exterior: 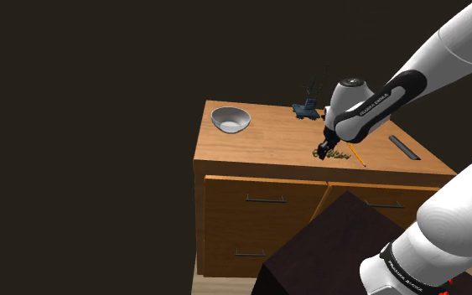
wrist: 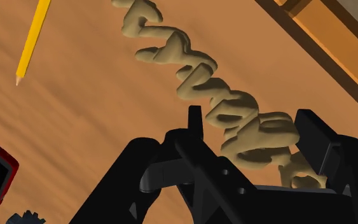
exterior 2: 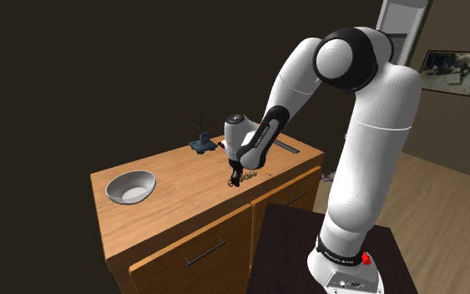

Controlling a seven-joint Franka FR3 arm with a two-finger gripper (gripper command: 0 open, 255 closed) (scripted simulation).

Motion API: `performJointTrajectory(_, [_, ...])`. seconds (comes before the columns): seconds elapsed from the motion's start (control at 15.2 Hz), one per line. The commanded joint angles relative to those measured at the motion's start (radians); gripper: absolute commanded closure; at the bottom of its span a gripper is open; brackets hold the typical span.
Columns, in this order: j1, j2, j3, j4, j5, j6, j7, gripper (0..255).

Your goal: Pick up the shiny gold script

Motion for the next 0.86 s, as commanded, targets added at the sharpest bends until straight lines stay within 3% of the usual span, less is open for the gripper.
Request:
performJointTrajectory(0.0, [0.001, -0.029, 0.002, 0.000, 0.018, -0.029, -0.020, 255])
performJointTrajectory(0.79, [0.017, -0.167, 0.009, 0.019, 0.086, -0.182, -0.095, 255])
